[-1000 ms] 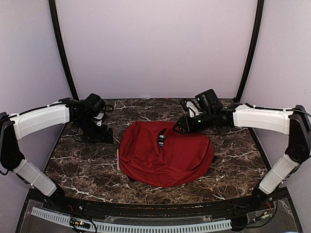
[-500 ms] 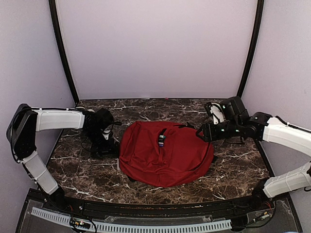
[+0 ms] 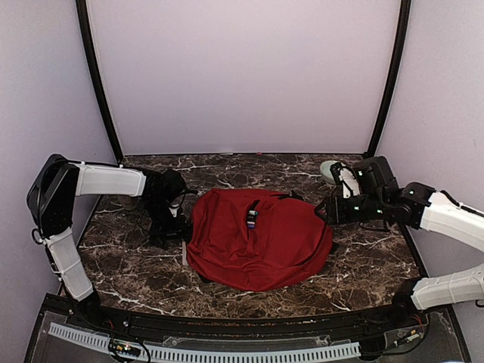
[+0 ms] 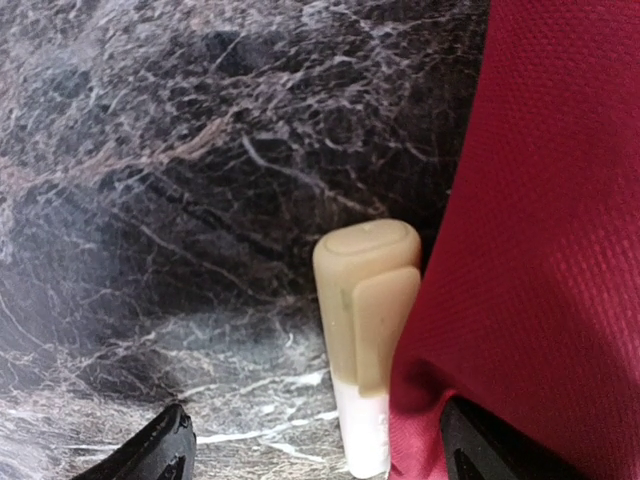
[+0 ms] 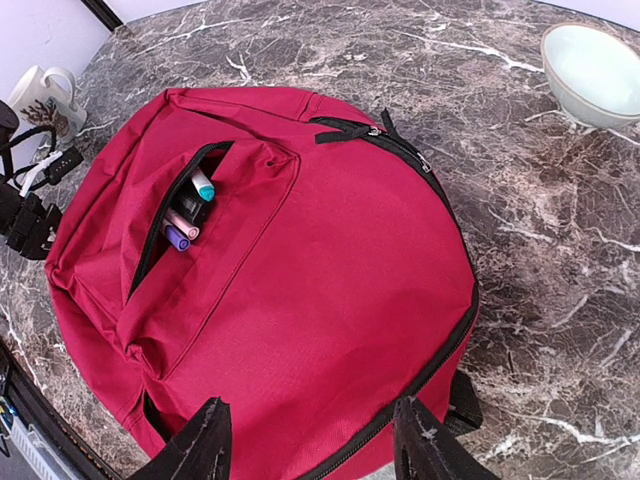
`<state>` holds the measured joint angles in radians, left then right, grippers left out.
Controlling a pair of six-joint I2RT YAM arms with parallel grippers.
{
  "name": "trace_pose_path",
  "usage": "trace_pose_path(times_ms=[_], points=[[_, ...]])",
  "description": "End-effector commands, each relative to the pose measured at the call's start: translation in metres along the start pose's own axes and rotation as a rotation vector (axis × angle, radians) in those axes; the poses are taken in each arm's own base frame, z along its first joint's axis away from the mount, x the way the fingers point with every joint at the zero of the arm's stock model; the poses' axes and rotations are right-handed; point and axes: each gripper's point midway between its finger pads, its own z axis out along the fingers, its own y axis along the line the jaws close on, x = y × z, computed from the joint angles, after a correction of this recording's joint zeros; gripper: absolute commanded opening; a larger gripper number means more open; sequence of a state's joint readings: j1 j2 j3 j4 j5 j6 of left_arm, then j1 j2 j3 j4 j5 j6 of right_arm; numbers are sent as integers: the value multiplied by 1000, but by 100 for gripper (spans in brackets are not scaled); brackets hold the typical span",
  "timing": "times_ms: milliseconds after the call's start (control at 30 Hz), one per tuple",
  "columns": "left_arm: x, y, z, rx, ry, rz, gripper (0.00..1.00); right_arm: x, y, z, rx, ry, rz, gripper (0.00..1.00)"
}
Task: Pack the student bag
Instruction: Pick up the pen at the center of the board.
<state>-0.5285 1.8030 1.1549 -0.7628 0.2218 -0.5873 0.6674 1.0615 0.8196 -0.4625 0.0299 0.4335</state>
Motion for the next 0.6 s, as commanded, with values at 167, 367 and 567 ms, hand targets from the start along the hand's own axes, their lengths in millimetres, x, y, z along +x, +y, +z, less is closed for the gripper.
trace_pose_path(times_ms=[167,367,567], points=[[-31,-31,-19,77,-94,69,91,-4,-8,-10,30,-40,14,56],[-57,-49,-19,25,-102,129,95,-10,-8,-15,43,-51,24,56],[-56,-24,-32,-107,-140,111,97,-15,-12,-24,71,-66,49,56]])
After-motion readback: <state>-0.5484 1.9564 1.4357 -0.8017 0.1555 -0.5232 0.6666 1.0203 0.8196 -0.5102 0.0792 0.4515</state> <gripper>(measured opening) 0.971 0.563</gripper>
